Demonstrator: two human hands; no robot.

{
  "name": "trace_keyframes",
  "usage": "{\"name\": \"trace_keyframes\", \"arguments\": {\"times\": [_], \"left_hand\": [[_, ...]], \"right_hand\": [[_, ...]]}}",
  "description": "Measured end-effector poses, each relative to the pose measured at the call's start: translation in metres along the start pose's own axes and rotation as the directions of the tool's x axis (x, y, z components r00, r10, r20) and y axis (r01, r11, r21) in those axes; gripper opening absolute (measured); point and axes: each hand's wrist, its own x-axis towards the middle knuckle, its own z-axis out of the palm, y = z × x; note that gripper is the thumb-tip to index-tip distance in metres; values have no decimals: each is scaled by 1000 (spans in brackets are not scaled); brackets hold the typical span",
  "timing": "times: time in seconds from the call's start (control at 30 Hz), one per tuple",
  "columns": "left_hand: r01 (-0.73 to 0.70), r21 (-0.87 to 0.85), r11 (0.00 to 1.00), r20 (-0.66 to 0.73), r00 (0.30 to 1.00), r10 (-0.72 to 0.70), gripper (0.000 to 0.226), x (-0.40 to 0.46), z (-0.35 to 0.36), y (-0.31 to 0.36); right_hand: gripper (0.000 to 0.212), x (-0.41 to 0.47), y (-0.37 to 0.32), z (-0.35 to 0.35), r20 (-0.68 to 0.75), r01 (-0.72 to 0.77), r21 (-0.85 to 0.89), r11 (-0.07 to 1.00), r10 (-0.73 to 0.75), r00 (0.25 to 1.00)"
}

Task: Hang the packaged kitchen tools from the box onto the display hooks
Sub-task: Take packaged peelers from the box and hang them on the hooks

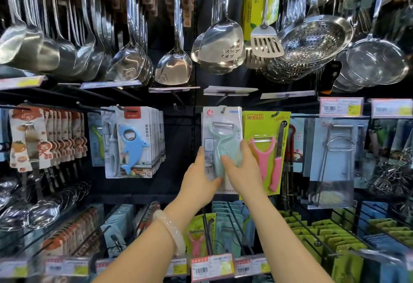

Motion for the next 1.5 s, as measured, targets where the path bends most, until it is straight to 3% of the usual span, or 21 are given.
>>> {"name": "trace_keyframes", "arguments": {"times": [0.2,0.3,0.43,0.6,0.8,0.93,1.17,1.33,1.5], "left_hand": [[64,111,992,139,987,-79,85,-9,14,-31],[136,332,933,213,953,-215,85,-30,23,-47],[-4,575,818,206,968,-140,71,-61,41,-52],[-209,653,728,315,949,-9,53,-98,71,-45],[-381,584,716,566,824,-24,62,-154,131,-55],[-437,536,722,688,722,-73,56,-196,173,-65],[-515,477,712,815,563,-139,61,-245,231,-71],[-534,451,715,836,534,-128,54,-256,268,-56],[-566,446,694,862,481,-162,54,-273,325,-39]], "right_hand": [[71,-18,33,12,-3,-2,-316,949,1,1000],[59,-49,59,19,66,-53,-435,899,90,994],[46,-93,84,25,62,-77,-507,859,126,990],[50,-139,105,5,69,-40,-604,796,102,992],[58,-212,145,-42,69,-96,-766,636,230,971],[55,-270,170,-75,62,-203,-858,471,489,870],[49,-347,201,-121,-14,-325,-901,288,729,684],[44,-360,217,-160,-61,-382,-885,264,749,659],[39,-362,251,-201,-38,-408,-856,317,749,662]]}}
